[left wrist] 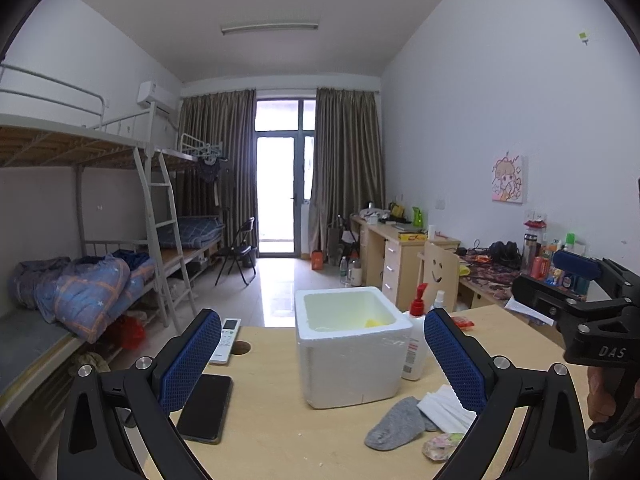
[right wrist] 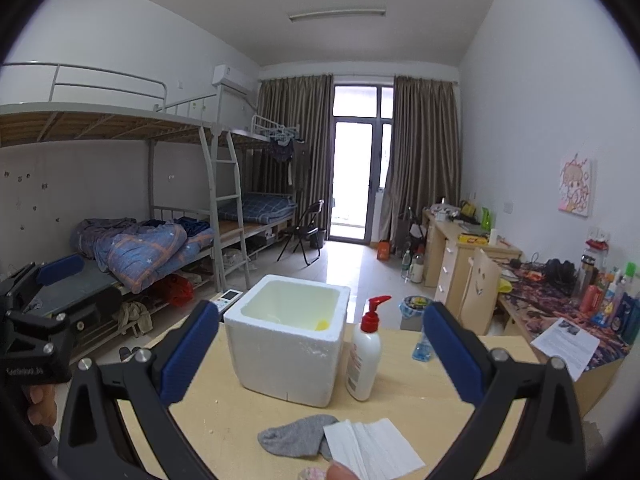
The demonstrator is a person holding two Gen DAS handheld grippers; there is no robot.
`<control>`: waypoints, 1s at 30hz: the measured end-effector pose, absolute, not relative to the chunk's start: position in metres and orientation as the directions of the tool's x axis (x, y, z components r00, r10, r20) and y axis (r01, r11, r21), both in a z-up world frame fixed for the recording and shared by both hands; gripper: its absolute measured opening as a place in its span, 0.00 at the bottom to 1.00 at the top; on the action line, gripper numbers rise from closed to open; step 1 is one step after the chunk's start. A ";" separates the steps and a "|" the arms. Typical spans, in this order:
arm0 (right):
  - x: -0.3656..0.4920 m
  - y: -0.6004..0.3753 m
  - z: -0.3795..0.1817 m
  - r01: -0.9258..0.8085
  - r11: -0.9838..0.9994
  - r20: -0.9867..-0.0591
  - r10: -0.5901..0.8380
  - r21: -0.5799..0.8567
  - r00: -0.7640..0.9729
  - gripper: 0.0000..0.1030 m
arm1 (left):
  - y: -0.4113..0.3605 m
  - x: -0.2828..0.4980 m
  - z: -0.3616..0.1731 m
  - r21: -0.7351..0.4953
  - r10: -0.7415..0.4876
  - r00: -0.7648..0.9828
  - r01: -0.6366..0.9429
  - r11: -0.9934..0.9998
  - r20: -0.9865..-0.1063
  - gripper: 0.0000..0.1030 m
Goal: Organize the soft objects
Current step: 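Withdraw both tools from the box back toward the grey sock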
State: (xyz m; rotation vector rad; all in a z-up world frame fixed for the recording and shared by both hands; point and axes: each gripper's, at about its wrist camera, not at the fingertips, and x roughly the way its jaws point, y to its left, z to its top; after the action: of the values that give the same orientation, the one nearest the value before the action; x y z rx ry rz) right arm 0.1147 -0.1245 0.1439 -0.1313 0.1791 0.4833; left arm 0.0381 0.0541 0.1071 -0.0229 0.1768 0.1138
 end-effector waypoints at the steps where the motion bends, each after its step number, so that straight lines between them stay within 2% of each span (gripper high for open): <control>1: 0.108 -0.128 0.143 -0.469 0.879 -0.189 0.449 -0.083 0.874 1.00 | 0.053 0.034 0.107 -0.013 0.111 0.979 -0.114 0.993 -0.171 0.99; 22: 0.055 -0.170 0.083 -0.464 0.882 -0.127 0.452 -0.083 0.883 1.00 | 0.042 -0.004 0.052 -0.078 0.120 0.986 -0.129 0.989 -0.116 0.99; 30: 0.056 -0.178 0.061 -0.465 0.884 -0.170 0.450 -0.053 0.876 1.00 | 0.032 -0.010 0.030 -0.089 0.134 0.987 -0.142 0.986 -0.086 0.99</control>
State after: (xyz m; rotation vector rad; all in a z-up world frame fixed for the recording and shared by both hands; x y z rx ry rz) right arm 0.0558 -0.1775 0.0613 -0.0933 0.1549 0.4781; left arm -0.0095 0.0317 0.0303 -0.0948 0.0799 0.1390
